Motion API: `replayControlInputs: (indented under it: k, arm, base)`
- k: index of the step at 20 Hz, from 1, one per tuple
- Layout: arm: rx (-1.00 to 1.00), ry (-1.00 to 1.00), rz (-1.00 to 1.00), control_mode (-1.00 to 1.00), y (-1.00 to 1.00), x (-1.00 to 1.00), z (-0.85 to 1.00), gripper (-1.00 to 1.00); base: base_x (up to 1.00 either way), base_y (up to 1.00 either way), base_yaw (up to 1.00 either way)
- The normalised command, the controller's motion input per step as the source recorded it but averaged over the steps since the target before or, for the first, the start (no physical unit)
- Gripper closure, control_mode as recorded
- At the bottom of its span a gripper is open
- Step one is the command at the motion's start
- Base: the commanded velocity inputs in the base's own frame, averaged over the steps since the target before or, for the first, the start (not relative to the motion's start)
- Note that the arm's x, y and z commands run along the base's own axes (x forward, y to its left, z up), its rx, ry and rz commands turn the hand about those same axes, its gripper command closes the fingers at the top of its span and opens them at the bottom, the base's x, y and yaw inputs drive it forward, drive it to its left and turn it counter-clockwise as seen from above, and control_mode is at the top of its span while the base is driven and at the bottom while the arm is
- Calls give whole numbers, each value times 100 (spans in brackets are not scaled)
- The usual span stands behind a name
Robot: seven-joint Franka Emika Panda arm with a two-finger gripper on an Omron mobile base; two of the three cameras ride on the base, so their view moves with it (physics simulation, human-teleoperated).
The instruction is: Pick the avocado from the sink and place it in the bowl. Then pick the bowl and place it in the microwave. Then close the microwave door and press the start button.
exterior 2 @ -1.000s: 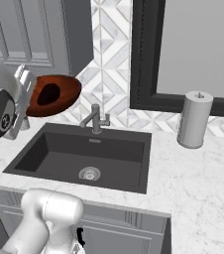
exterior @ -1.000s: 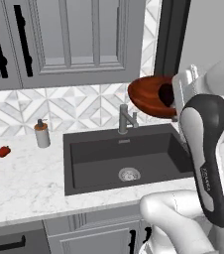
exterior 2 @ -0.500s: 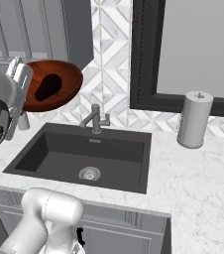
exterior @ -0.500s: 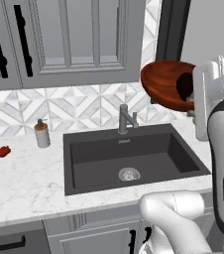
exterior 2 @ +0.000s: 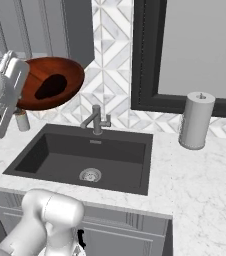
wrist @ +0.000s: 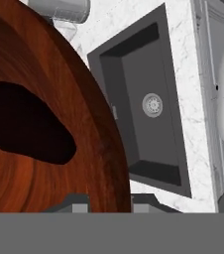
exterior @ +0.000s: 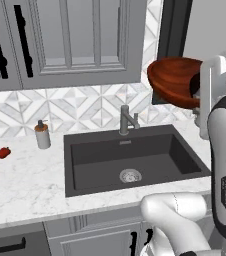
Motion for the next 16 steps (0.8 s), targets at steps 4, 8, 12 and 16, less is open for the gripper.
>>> replayControlInputs:
  k: [4, 8, 12, 16]
  arm:
    - [0, 0, 0, 100, 0, 0, 0, 100]
    - [0, 0, 0, 100, 0, 0, 0, 100]
    - [0, 0, 0, 100, 0, 0, 0, 100]
    - [0, 0, 0, 100, 0, 0, 0, 100]
  base:
    - [-27, 1, -5]
    - [-79, 36, 2]
    - [-84, 74, 19]
    - [0, 44, 85]
